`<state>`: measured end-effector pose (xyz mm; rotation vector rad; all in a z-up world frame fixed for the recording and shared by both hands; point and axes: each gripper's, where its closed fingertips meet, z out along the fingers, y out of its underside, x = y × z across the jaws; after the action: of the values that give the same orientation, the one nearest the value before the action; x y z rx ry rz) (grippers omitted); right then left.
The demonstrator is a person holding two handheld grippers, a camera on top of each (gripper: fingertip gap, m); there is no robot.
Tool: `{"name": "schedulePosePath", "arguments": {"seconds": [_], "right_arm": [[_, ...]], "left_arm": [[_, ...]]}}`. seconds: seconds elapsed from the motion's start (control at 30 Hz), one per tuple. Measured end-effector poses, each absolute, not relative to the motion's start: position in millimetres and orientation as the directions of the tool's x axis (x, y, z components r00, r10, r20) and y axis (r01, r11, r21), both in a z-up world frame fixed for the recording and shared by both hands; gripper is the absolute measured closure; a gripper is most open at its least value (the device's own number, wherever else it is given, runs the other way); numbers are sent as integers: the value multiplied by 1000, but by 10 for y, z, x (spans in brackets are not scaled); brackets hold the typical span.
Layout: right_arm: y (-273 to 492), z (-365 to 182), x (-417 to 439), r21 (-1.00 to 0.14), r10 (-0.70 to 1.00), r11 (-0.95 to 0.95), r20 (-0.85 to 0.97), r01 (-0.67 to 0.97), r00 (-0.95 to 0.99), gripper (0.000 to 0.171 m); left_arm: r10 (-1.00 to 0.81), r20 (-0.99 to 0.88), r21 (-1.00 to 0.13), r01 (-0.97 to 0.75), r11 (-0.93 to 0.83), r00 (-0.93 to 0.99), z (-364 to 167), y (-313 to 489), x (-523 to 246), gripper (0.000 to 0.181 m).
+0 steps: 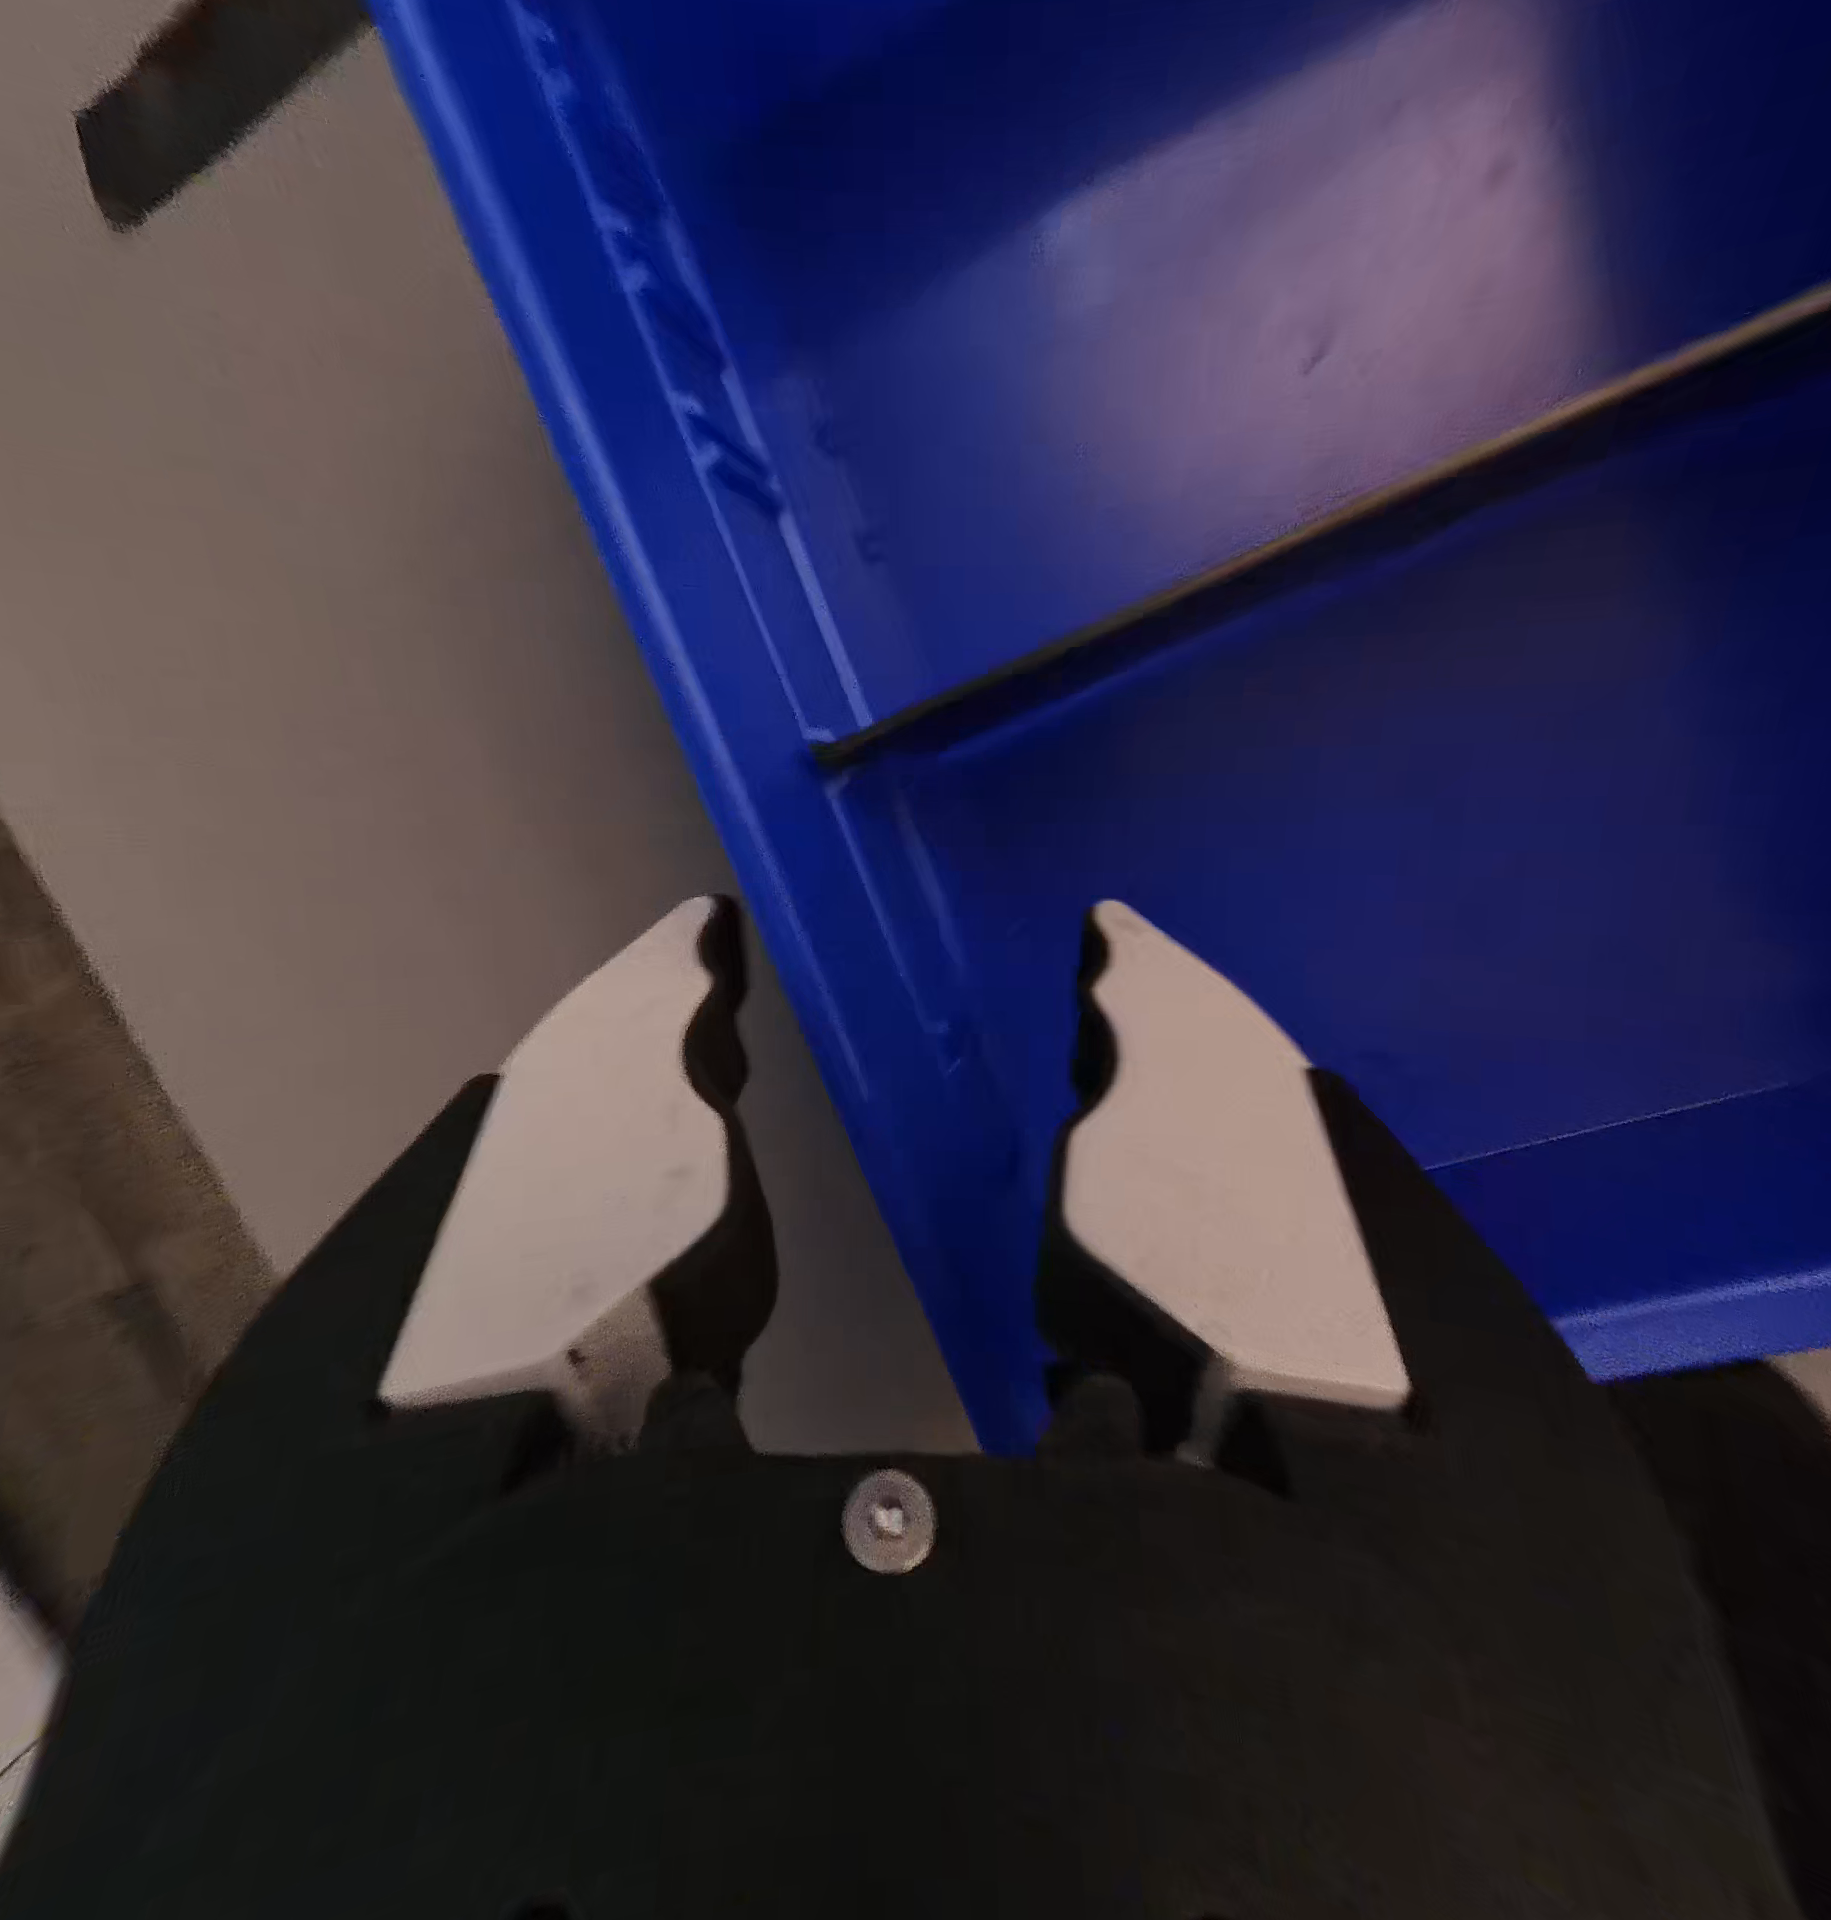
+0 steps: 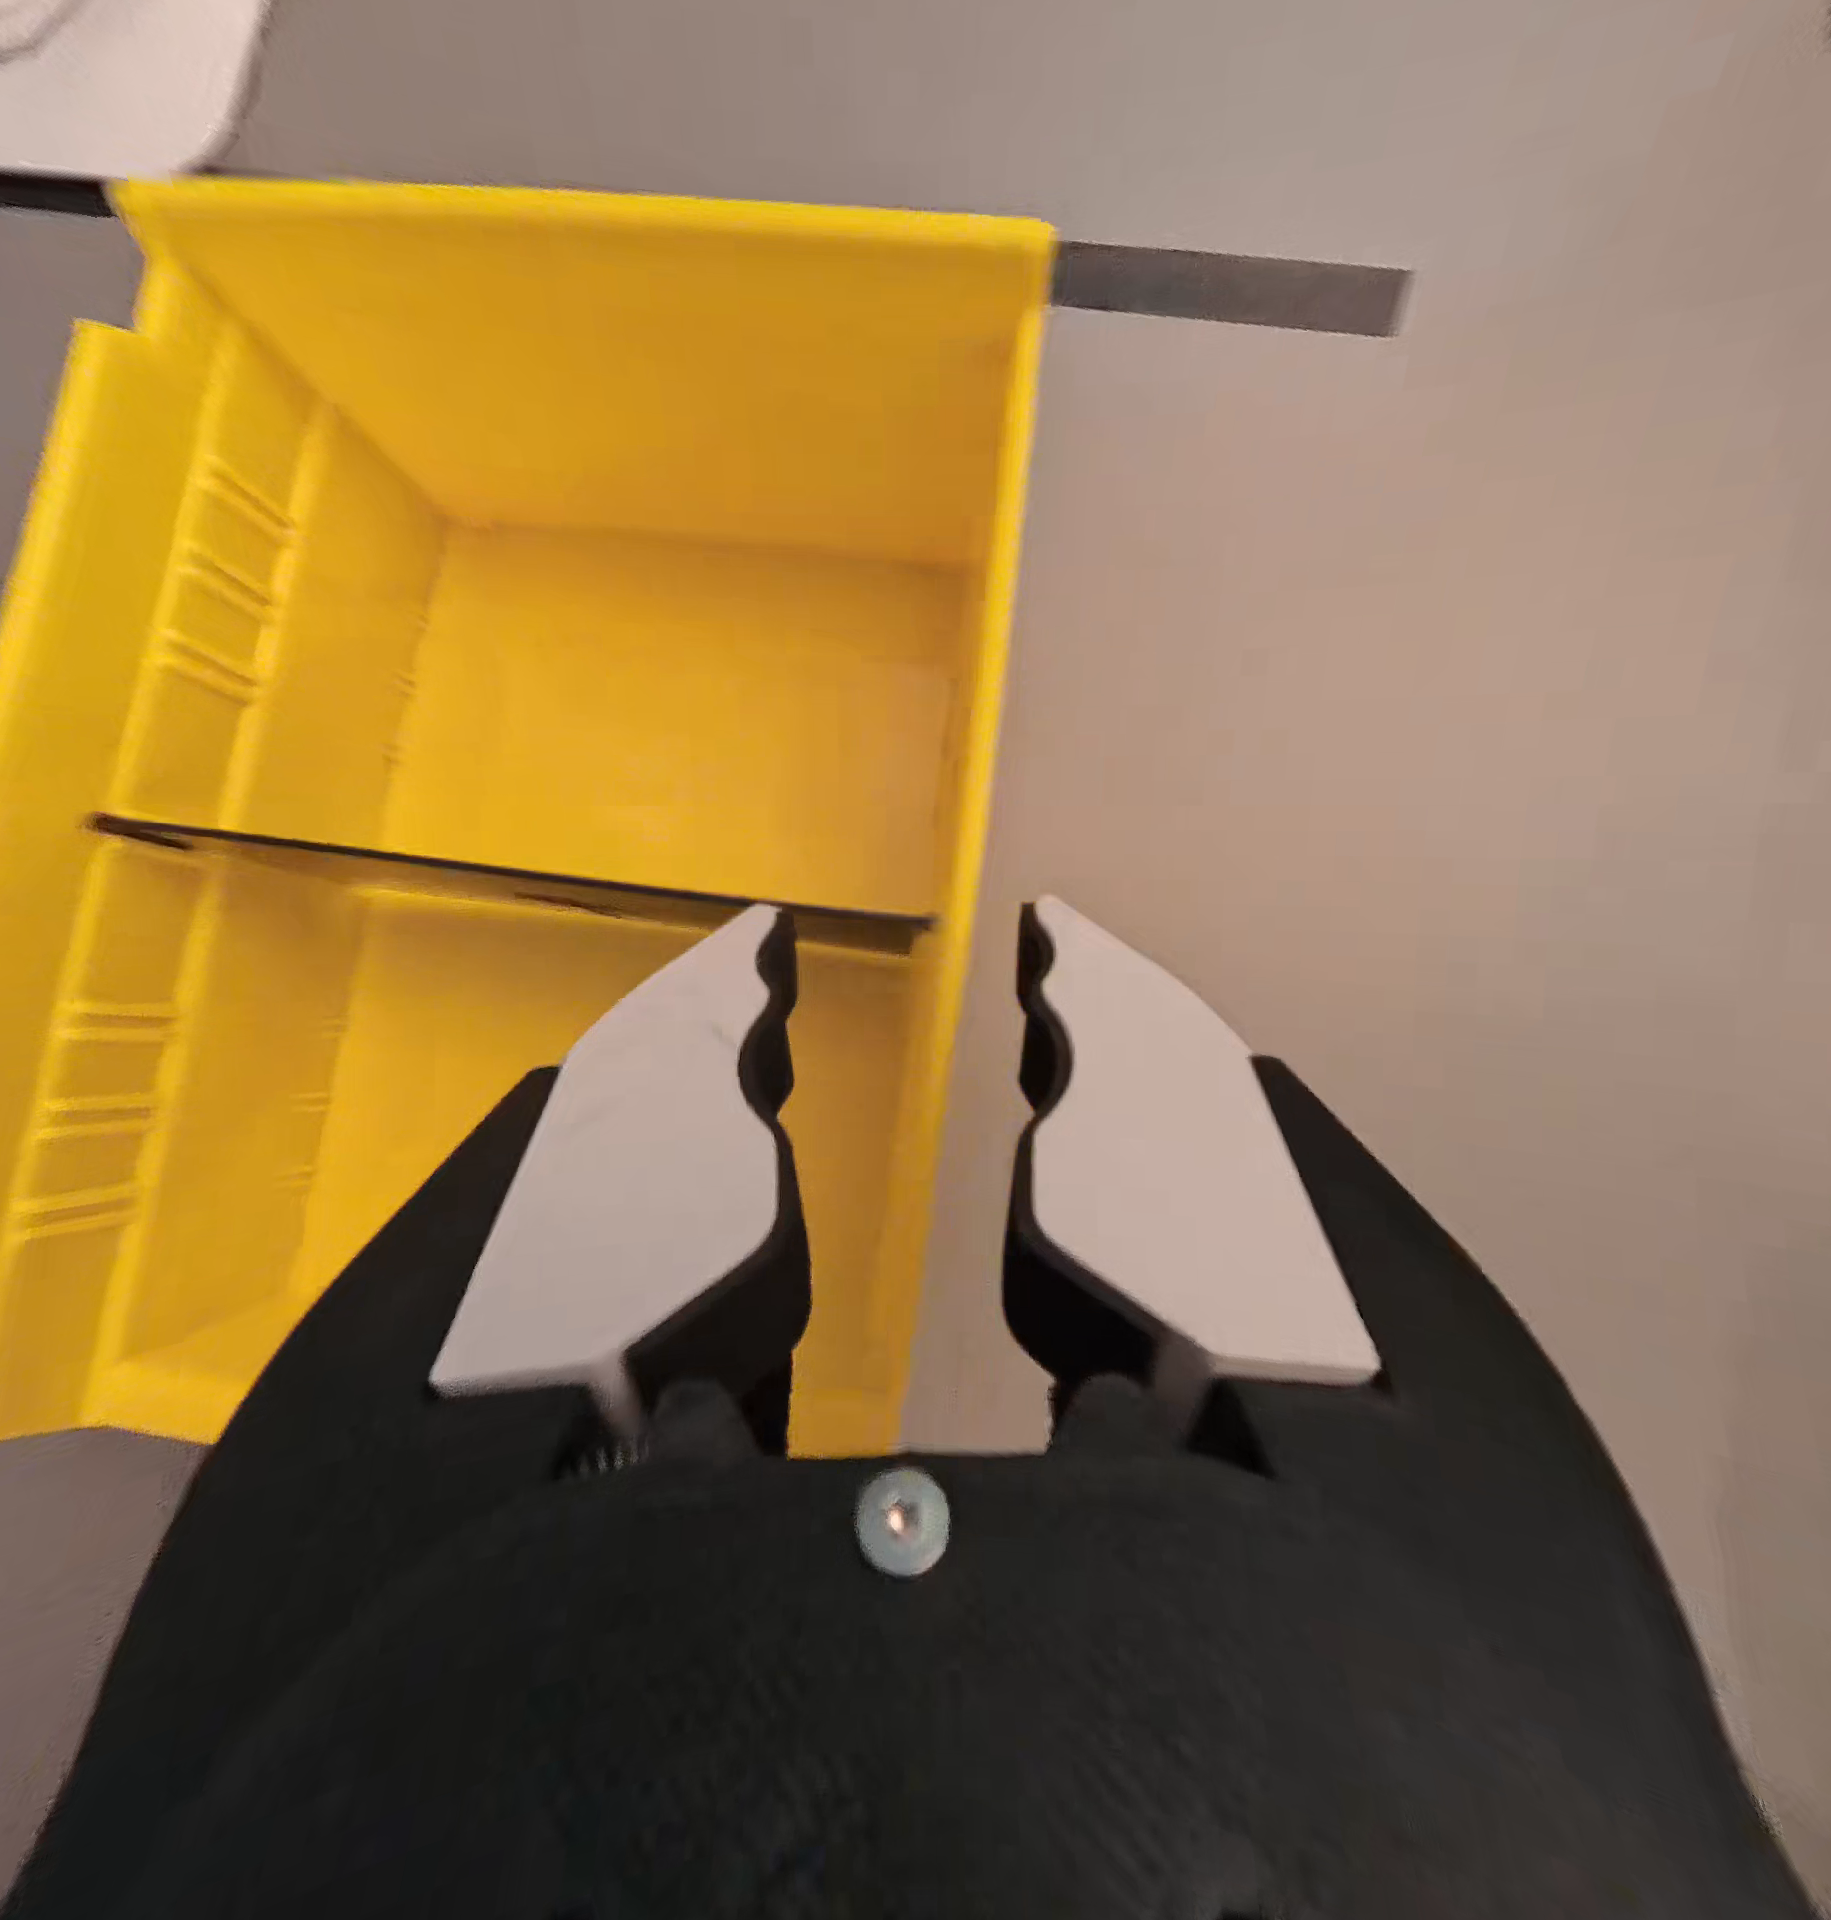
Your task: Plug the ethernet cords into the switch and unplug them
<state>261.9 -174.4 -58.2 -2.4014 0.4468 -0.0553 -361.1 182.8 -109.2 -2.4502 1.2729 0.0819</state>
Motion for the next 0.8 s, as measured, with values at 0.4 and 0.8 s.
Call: {"name": "schedulePosePath", "arguments": {"seconds": [0.4,0.8], "right_arm": [[-2088,-754,2559,-532,-382,-702,-281,-474,880,153],[-2154,-990,2667,-429,-470,-749,-193,-505,861,164]], "left_arm": [[-671,26,-270,-641,-718,741,-1185,1875,-4025,175],[-696,-35,-290,-674,-680,717,-1168,2161,-4586,171]]}}
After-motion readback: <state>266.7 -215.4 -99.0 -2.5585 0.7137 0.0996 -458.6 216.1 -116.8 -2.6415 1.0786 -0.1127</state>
